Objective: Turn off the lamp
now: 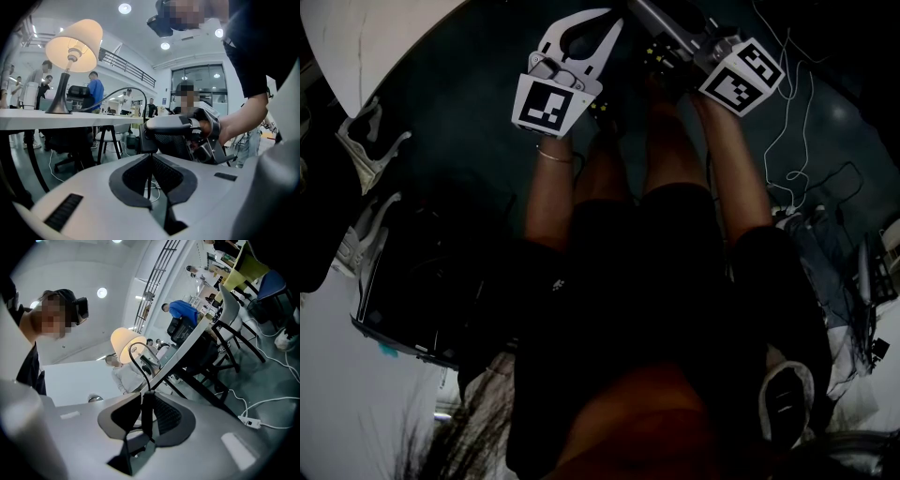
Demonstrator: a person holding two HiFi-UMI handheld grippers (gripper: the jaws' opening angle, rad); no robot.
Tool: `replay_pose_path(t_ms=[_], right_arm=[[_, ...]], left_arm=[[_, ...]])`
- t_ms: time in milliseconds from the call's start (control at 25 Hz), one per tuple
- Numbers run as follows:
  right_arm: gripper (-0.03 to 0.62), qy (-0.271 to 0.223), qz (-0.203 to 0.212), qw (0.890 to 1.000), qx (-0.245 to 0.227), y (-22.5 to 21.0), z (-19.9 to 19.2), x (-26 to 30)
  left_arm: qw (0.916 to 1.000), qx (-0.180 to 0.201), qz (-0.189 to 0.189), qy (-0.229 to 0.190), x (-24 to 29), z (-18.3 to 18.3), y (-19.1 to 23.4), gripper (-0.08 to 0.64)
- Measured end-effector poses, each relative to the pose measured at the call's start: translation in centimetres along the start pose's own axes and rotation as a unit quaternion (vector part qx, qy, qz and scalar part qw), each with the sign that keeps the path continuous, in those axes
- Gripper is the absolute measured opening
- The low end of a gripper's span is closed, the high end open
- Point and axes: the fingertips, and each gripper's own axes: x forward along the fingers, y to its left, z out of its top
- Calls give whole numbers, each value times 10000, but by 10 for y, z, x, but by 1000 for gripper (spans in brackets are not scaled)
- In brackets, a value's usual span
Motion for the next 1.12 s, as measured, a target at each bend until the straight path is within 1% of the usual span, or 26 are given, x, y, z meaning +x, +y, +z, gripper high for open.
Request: replay_pose_path(t_ms=[480, 640, 680, 720, 880, 1040, 1120], right_arm=[[75, 107, -6, 9999, 77, 0, -4, -1], [75, 115, 4, 9999, 90, 0, -4, 0], [75, 118, 8, 9999, 97, 0, -4, 1], [60, 118, 13, 9999, 108, 0, -4, 0], [60, 128, 19, 9999, 88, 2, -5, 0], [60, 102, 5, 9999, 112, 1, -4, 0], [60, 102, -11, 9999, 107, 0, -4, -1]], left_arm=[[9999, -50, -70, 61, -2, -2, -4, 23], [9999, -144, -27, 37, -2, -2, -2, 23], [9999, -136, -8, 36, -2, -2, -2, 23], [9999, -126, 6, 36, -2, -3, -1, 23], [10000, -53, -57, 62, -2, -3, -2, 23], [9998, -221, 14, -12, -2, -3, -1, 23], [9999, -133, -32, 18, -1, -3, -1, 23]])
